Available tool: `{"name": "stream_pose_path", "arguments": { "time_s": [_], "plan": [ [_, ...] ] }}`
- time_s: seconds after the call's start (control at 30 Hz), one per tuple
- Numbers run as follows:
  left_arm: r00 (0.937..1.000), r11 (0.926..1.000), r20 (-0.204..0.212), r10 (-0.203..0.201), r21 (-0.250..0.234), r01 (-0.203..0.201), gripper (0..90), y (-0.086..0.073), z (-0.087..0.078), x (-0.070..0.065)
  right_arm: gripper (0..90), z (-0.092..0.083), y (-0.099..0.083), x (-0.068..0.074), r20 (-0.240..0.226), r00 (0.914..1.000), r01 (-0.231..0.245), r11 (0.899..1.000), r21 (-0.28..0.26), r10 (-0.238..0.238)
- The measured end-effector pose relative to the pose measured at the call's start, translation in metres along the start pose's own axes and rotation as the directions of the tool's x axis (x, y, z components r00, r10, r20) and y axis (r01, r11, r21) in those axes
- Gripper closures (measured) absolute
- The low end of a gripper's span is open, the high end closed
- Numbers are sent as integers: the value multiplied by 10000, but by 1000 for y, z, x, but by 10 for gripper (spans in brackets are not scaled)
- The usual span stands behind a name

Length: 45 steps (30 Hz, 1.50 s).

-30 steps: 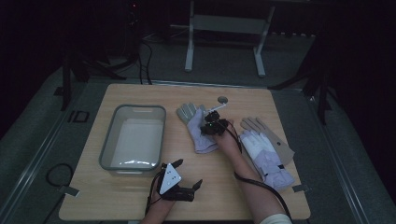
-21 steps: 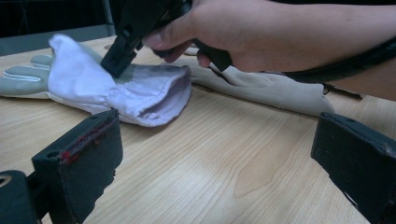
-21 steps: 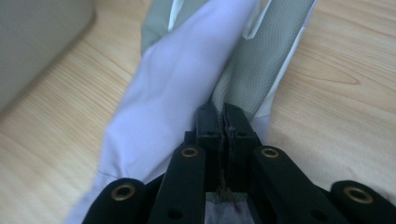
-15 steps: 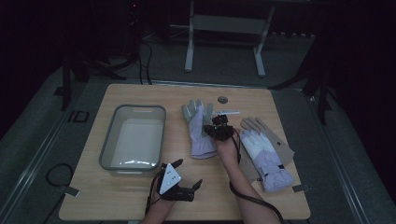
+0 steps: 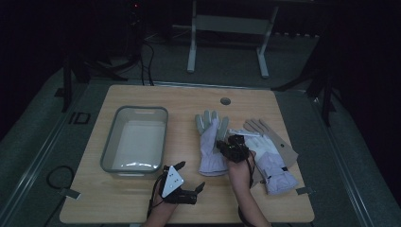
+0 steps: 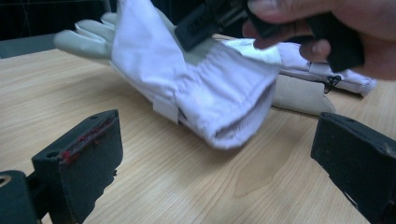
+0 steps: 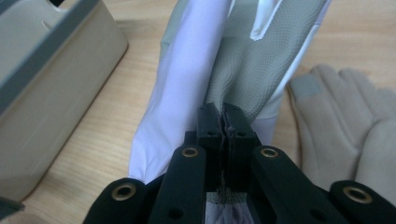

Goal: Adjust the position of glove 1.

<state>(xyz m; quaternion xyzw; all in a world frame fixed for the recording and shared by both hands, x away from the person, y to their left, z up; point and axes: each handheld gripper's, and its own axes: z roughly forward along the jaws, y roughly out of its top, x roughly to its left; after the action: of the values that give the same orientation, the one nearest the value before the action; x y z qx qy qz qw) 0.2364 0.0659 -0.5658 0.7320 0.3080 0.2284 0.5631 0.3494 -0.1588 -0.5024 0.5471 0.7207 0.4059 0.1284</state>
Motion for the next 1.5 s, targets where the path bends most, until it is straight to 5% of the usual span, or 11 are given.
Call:
{"name": "stream_pose_path", "arguments": {
  "time_s": [0.3,0.5,0.83,1.13,1.5],
  "plan": [
    [10000,10000,0,-12,9,12,22,0,0,0,859,31,-9,-8,374,9993,69,9989,463,-86],
    [10000,10000,4,-14,8,13,22,0,0,0,713,41,-12,-10,594,9975,331,9970,702,-373],
    [10000,10000,-6,-22,9,22,22,0,0,0,528,12,16,-11,462,9928,1087,9935,334,-1102],
    [10000,10000,-17,-51,0,51,23,0,0,0,525,-15,33,-33,95,9914,1295,9893,674,-1305],
    [10000,10000,-10,-31,35,31,26,0,0,1,507,-49,35,-64,527,9845,1647,9848,542,-1676]
  ]
}}
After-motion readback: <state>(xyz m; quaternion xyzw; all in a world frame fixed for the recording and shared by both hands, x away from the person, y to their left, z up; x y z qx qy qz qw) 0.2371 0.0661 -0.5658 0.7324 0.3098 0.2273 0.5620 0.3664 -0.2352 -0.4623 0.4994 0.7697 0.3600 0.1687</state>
